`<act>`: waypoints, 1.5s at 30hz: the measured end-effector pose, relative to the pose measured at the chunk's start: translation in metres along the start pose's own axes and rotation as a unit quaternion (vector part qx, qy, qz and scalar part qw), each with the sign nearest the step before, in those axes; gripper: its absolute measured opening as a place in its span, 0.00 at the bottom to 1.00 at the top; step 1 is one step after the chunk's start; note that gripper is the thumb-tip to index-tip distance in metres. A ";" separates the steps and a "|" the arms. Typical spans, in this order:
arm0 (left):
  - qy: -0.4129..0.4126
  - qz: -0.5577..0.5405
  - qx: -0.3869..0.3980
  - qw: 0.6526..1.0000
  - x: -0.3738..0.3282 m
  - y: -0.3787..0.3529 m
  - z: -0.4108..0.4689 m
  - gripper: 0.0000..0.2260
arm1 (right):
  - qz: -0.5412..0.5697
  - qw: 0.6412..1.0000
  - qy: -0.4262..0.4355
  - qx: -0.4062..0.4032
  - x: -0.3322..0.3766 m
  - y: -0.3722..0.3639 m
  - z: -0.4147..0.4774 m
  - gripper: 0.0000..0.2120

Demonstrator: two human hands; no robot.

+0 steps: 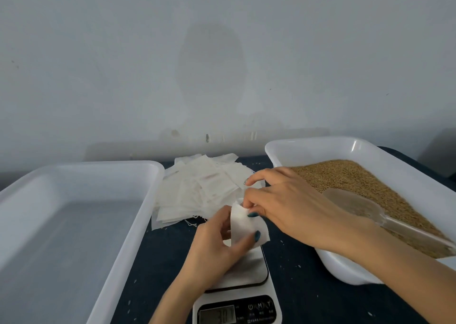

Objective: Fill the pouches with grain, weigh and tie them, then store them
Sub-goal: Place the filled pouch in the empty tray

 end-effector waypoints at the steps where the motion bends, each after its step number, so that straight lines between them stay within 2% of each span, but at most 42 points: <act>1: 0.010 -0.014 0.021 1.000 0.000 -0.004 0.001 0.16 | 0.011 1.000 -0.001 0.010 -0.001 0.002 0.001 0.09; 4: 0.035 -0.064 0.068 0.995 -0.003 -0.014 0.007 0.25 | -0.011 1.000 0.009 0.008 -0.005 0.013 0.003 0.01; 5: 0.032 -0.093 0.085 0.992 -0.005 -0.017 0.009 0.26 | -0.022 1.000 0.009 0.008 -0.004 0.018 0.003 0.06; 6: 0.030 -0.127 0.100 0.986 -0.008 -0.021 0.012 0.24 | -0.017 1.000 0.017 0.012 -0.003 0.023 0.003 0.09; 8: 0.025 -0.177 0.121 0.976 -0.016 -0.026 0.015 0.16 | -0.011 0.998 0.058 0.008 0.005 0.037 0.001 0.06; 10: 0.011 -0.173 0.126 0.977 -0.023 -0.031 0.016 0.12 | -0.014 0.993 0.113 -0.022 0.010 0.049 -0.003 0.05; 11: 0.004 -0.157 0.112 0.981 -0.025 -0.032 0.019 0.11 | 0.004 0.993 0.111 -0.032 0.007 0.055 -0.006 0.06; 13: -0.010 -0.125 0.068 0.990 -0.024 -0.029 0.024 0.10 | 0.070 0.995 0.052 -0.053 -0.013 0.065 -0.018 0.10; 15: -0.034 -0.104 0.046 0.993 -0.025 -0.027 0.027 0.08 | 0.130 0.987 -0.078 -0.055 -0.056 0.065 -0.040 0.12; 16: -0.041 -0.093 0.041 0.994 -0.026 -0.027 0.027 0.08 | 0.114 0.983 -0.136 -0.042 -0.084 0.059 -0.056 0.12; 17: -0.044 -0.082 0.034 0.995 -0.025 -0.026 0.028 0.08 | 0.068 0.979 -0.191 0.002 -0.112 0.049 -0.076 0.11; 19: -0.049 -0.051 0.018 0.997 -0.023 -0.025 0.028 0.08 | -0.043 0.943 -0.296 0.148 -0.165 0.021 -0.125 0.05; 21: -0.057 -0.013 0.006 0.998 -0.022 -0.028 0.030 0.09 | -0.110 0.897 -0.345 0.252 -0.196 0.000 -0.170 0.04; 22: -0.056 -0.002 0.002 0.998 -0.022 -0.029 0.031 0.09 | -0.111 0.887 -0.352 0.277 -0.202 -0.008 -0.184 0.04; 26: -0.047 0.006 -0.011 0.999 -0.021 -0.039 0.037 0.10 | -0.077 0.893 -0.347 0.277 -0.200 -0.019 -0.194 0.07; 29: -0.035 -0.013 -0.005 0.999 -0.021 -0.046 0.039 0.12 | -0.098 0.907 -0.298 0.282 -0.191 -0.026 -0.185 0.12; 34: -0.034 -0.005 0.003 0.999 -0.014 -0.044 0.042 0.12 | -0.121 0.916 -0.267 0.274 -0.192 -0.010 -0.165 0.05; 40: -0.037 0.041 -0.005 0.998 -0.006 -0.039 0.042 0.14 | -0.263 0.898 -0.224 0.272 -0.208 0.022 -0.136 0.18; 43: -0.042 0.055 -0.009 0.998 -0.006 -0.041 0.043 0.16 | -0.262 0.902 -0.202 0.278 -0.200 0.001 -0.121 0.18; 45: -0.041 0.065 -0.007 0.997 -0.006 -0.042 0.043 0.18 | -0.230 0.910 -0.218 0.268 -0.195 -0.014 -0.115 0.17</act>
Point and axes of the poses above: each hand's wrist, its own z-axis towards the middle knuckle, its own y-axis out of the back of the hand, x = y × z, the point moved 5 cm from there along z, towards the middle knuckle, and after that the axes turned 3 degrees about -z, right-handed, at the moved point
